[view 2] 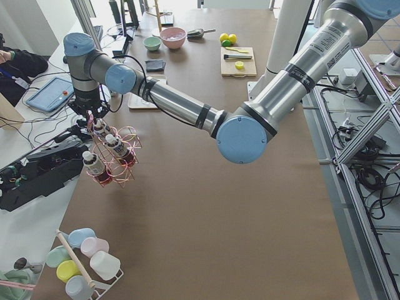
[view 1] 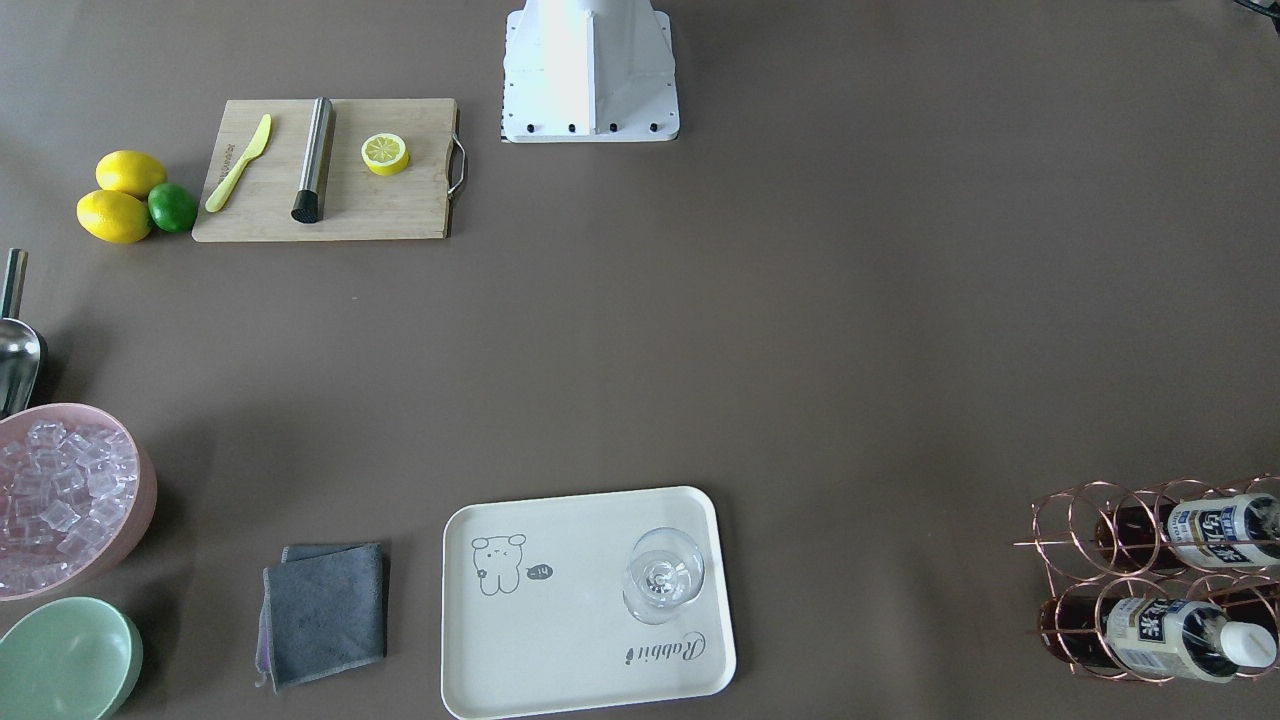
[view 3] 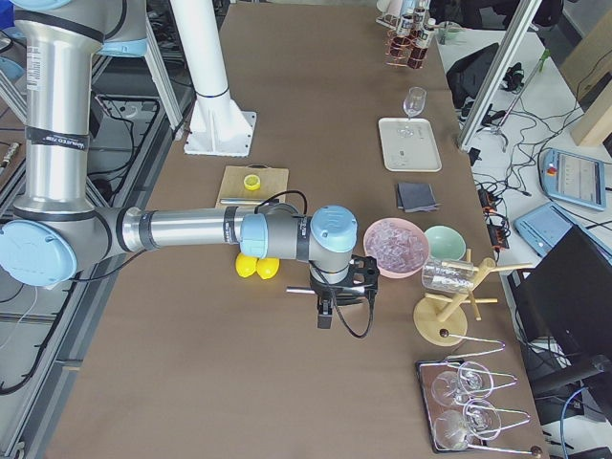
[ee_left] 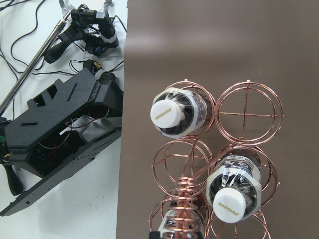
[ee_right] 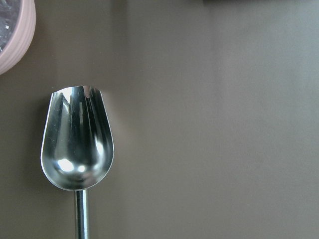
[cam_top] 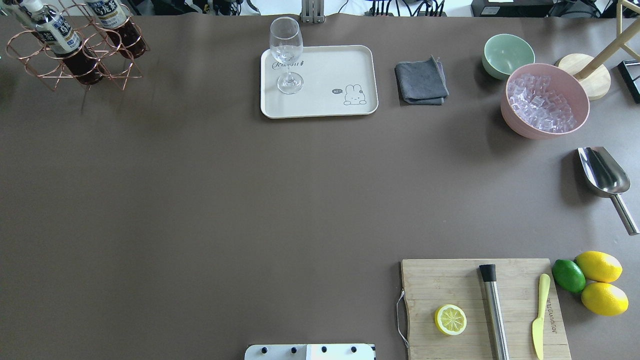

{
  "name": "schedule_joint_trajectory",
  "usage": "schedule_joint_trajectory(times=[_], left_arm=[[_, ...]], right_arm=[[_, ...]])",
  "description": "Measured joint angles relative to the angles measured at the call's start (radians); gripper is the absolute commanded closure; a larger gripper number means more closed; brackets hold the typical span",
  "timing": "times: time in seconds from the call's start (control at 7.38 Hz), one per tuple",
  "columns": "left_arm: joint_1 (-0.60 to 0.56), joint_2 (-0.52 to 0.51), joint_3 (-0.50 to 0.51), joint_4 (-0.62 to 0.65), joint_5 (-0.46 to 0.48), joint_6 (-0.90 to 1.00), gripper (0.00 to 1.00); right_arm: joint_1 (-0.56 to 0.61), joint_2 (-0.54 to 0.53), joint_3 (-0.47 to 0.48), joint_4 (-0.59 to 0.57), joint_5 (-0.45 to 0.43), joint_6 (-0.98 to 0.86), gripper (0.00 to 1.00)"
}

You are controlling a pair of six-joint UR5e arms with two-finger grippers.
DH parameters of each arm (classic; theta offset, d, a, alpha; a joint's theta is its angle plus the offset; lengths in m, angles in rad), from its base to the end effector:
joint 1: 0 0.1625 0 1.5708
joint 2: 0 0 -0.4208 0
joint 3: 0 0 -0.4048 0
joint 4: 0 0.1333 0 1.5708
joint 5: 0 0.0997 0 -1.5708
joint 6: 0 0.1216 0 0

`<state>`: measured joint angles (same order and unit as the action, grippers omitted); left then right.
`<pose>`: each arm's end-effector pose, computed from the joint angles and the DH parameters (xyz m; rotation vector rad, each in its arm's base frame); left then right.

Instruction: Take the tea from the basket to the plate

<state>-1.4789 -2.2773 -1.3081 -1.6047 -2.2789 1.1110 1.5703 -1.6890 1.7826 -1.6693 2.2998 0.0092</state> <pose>0.0167 -0.7715 0.3450 0.7960 0.4131 1.2968 0.0521 -0.4527 0.6337 -0.0082 -0.7290 0.0101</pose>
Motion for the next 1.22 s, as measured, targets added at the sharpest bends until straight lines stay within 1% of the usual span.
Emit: schedule_joint_trajectory(times=[0.14,0.41,0.68,0.95,1.22], left_arm=[[-0.015,0.021,-0.064,0.049,-0.013,0.000,1.00],[-0.027,0.096,-0.240,0.160,-0.059,-0.005,1.00],[-0.028,0.147,-0.388,0.243,-0.071,0.007,1.00],[-0.029,0.221,-0.488,0.263,-0.072,0.014,1.00],[-0.049,0.303,-0.589,0.310,-0.071,0.004,1.00]], right_arm=[[-0.004,0.000,0.000,0.000,0.000,0.000,0.00],[-0.008,0.000,0.000,0.000,0.000,0.000,0.00],[-0.013,0.000,0.000,0.000,0.000,0.000,0.00],[-0.019,0.000,0.000,0.000,0.000,0.000,0.00],[-0.021,0.000,0.000,0.000,-0.002,0.001,0.00]])
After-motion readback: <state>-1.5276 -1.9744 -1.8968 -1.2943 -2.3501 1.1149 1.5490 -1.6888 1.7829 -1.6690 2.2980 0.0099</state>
